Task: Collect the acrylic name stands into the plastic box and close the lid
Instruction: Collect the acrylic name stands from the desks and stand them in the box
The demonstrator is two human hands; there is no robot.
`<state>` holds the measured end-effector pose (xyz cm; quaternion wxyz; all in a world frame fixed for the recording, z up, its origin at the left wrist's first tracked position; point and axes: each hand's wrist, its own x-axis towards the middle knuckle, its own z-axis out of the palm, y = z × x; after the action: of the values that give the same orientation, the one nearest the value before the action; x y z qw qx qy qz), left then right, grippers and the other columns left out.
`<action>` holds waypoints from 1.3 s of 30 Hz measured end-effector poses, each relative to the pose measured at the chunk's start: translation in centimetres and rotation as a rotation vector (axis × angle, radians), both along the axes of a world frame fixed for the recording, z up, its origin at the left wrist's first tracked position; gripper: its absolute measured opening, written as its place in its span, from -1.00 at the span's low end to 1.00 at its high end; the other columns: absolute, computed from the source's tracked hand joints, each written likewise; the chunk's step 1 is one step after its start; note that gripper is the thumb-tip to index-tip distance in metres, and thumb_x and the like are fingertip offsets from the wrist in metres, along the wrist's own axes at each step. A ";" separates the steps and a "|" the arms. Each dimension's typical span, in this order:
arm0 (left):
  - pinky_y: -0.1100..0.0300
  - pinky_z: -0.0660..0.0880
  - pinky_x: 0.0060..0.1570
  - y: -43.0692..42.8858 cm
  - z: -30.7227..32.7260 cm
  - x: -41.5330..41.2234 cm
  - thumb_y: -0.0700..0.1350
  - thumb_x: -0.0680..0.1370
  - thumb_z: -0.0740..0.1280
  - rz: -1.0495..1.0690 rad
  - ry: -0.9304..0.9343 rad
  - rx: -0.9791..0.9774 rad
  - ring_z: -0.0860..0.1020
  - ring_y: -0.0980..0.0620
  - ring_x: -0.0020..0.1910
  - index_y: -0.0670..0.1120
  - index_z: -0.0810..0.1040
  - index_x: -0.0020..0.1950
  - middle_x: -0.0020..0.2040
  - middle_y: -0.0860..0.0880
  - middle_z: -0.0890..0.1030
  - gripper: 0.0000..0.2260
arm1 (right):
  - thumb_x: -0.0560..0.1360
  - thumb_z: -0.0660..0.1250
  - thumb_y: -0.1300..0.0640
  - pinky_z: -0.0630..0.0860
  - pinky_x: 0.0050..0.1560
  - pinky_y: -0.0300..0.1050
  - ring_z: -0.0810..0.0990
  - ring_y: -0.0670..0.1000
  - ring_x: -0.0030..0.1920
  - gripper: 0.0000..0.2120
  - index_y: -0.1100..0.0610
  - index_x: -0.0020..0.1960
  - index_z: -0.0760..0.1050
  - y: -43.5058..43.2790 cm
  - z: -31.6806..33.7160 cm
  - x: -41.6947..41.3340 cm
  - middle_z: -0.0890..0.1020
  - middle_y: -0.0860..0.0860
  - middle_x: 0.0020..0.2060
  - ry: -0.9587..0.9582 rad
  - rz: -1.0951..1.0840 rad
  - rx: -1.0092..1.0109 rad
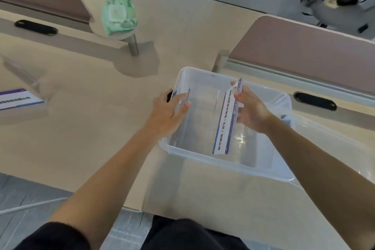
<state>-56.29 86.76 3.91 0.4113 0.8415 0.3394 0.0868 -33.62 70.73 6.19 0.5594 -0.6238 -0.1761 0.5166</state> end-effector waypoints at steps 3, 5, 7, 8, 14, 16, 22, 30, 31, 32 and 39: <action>-0.12 0.13 0.43 0.6 -2.5 0.4 0.44 0.47 -0.21 -0.041 0.124 0.114 0.23 -0.16 0.46 0.20 0.44 0.35 0.49 -0.07 0.30 -0.32 | 0.29 0.47 -0.14 0.53 0.03 0.31 0.53 0.22 0.13 -0.24 -0.05 0.44 0.33 1.5 -2.9 -0.3 0.48 0.09 0.17 -0.003 -0.004 -0.067; -0.08 0.15 0.41 0.8 -3.4 0.6 0.43 0.49 -0.23 -0.011 0.136 0.127 0.26 -0.15 0.45 0.15 0.44 0.37 0.46 -0.06 0.37 -0.29 | 0.27 0.52 -0.16 0.49 0.11 0.41 0.48 0.23 0.25 -0.24 -0.11 0.41 0.36 2.6 -4.6 -0.2 0.49 0.06 0.23 0.024 -0.007 -0.100; -0.02 0.15 0.40 0.8 -3.2 0.7 0.34 0.54 -0.17 0.019 0.104 0.147 0.30 -0.11 0.44 0.06 0.44 0.41 0.44 -0.04 0.42 -0.35 | 0.22 0.58 -0.22 0.44 0.14 0.50 0.39 0.24 0.38 -0.22 -0.19 0.38 0.39 3.4 -6.4 0.0 0.47 0.02 0.32 0.051 -0.004 -0.108; 0.00 0.14 0.41 0.6 -2.9 0.7 0.29 0.57 -0.12 0.028 0.078 0.153 0.30 -0.08 0.44 0.04 0.43 0.42 0.43 -0.04 0.44 -0.39 | 0.20 0.59 -0.23 0.43 0.13 0.52 0.38 0.21 0.40 -0.21 -0.20 0.37 0.39 3.6 -7.3 0.0 0.46 0.01 0.36 0.055 -0.002 -0.107; -0.02 0.14 0.44 0.7 -3.0 0.7 0.17 0.62 0.01 0.043 0.020 0.130 0.31 0.01 0.43 0.07 0.38 0.45 0.45 0.00 0.43 -0.54 | 0.36 0.46 -0.09 0.50 -0.03 0.28 0.39 0.03 0.35 -0.22 -0.11 0.52 0.25 4.2 -10.7 -0.4 0.30 -0.04 0.49 0.062 -0.028 -0.172; -0.02 0.16 0.42 0.7 -3.2 0.7 0.18 0.61 0.01 0.043 0.031 0.131 0.32 0.04 0.41 0.08 0.37 0.45 0.43 0.01 0.44 -0.53 | 0.38 0.47 -0.11 0.51 -0.09 0.22 0.38 0.01 0.36 -0.23 -0.14 0.52 0.24 4.2 -11.6 -0.5 0.29 -0.08 0.49 0.049 -0.029 -0.190; 0.04 0.16 0.41 0.7 -3.2 0.7 0.21 0.57 0.01 0.053 0.018 0.131 0.34 0.03 0.39 0.06 0.38 0.45 0.40 0.03 0.47 -0.49 | 0.43 0.46 -0.14 0.35 0.35 0.22 0.42 0.03 0.35 -0.40 -0.10 0.39 0.34 5.3 -11.1 -0.2 0.47 -0.14 0.27 -0.059 0.077 -0.250; 0.03 0.25 0.32 -0.1 -2.4 0.7 0.26 0.51 0.01 0.043 0.086 0.226 0.32 -0.17 0.30 -0.02 0.39 0.45 0.38 -0.11 0.41 -0.39 | 0.24 0.46 -0.34 0.50 0.29 0.16 0.50 0.17 0.33 0.07 -0.30 0.55 -0.11 3.0 -9.3 -0.9 0.25 0.05 0.54 -0.495 0.259 -0.300; 0.02 0.26 0.31 -0.1 -2.4 0.7 0.26 0.51 0.01 0.040 0.092 0.234 0.32 -0.18 0.30 -0.03 0.38 0.44 0.38 -0.11 0.41 -0.39 | 0.24 0.50 -0.28 0.48 0.31 0.12 0.45 0.17 0.39 0.11 -0.29 0.56 -0.13 2.6 -9.0 -1.3 0.18 0.03 0.57 -0.509 0.329 -0.270; 0.03 0.27 0.30 -0.2 -2.4 0.7 0.26 0.51 0.02 0.042 0.094 0.232 0.32 -0.18 0.30 -0.02 0.38 0.44 0.38 -0.11 0.41 -0.40 | 0.27 0.54 -0.20 0.45 0.33 0.07 0.37 0.15 0.45 0.12 -0.27 0.57 -0.15 2.1 -9.0 -1.7 0.11 0.01 0.59 -0.520 0.399 -0.255; 0.05 0.29 0.29 0.0 -2.8 0.5 0.13 0.59 0.18 0.083 0.068 0.159 0.30 -0.13 0.34 0.02 0.38 0.44 0.35 -0.08 0.42 -0.56 | 0.28 0.55 -0.17 0.37 0.42 0.14 0.10 0.05 0.57 0.10 -0.33 0.54 -0.15 1.9 -10.4 -3.1 -0.10 -0.20 0.59 -0.383 0.439 -0.211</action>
<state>-55.76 86.74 1.12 0.3274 0.8592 0.3797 0.1020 -36.72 72.63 -4.19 0.3233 -0.7114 -0.3542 0.5138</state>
